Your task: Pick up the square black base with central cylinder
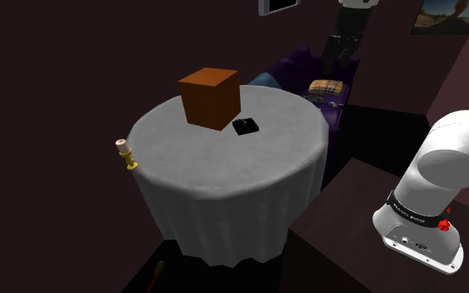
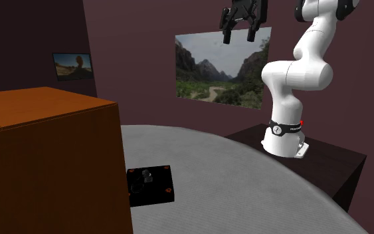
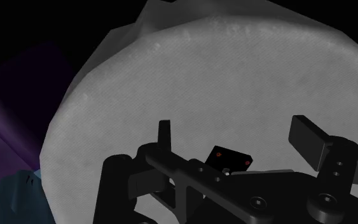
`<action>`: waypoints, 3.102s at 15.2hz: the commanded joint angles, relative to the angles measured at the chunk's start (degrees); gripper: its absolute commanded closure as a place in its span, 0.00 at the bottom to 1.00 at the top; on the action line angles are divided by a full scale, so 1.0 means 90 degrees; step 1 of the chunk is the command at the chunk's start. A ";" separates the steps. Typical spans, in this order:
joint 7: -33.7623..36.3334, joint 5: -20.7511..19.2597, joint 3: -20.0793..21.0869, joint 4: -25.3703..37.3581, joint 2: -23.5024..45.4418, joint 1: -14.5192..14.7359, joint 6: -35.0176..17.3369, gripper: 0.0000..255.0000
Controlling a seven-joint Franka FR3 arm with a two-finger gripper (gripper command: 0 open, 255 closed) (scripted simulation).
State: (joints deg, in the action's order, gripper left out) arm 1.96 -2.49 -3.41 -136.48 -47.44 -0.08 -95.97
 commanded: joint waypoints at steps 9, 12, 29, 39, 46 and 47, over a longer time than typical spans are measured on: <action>0.0230 0.0076 0.0175 0.0391 0.1863 0.0128 -0.1250 0.00; 0.0309 0.0088 0.0236 0.0677 0.2606 0.0163 -0.1624 0.00; 0.0726 -0.0036 0.0456 0.3685 0.6963 0.0346 -0.2495 0.00; 0.0803 -0.0086 0.0461 0.4325 0.8028 0.0394 -0.2829 0.00; 0.0808 -0.0089 0.0459 0.4274 0.8085 0.0394 -0.2937 1.00; 0.0809 -0.0089 0.0459 0.4274 0.8085 0.0394 -0.2937 1.00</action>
State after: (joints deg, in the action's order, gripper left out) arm 9.24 -3.29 0.73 -97.99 25.30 3.47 -122.40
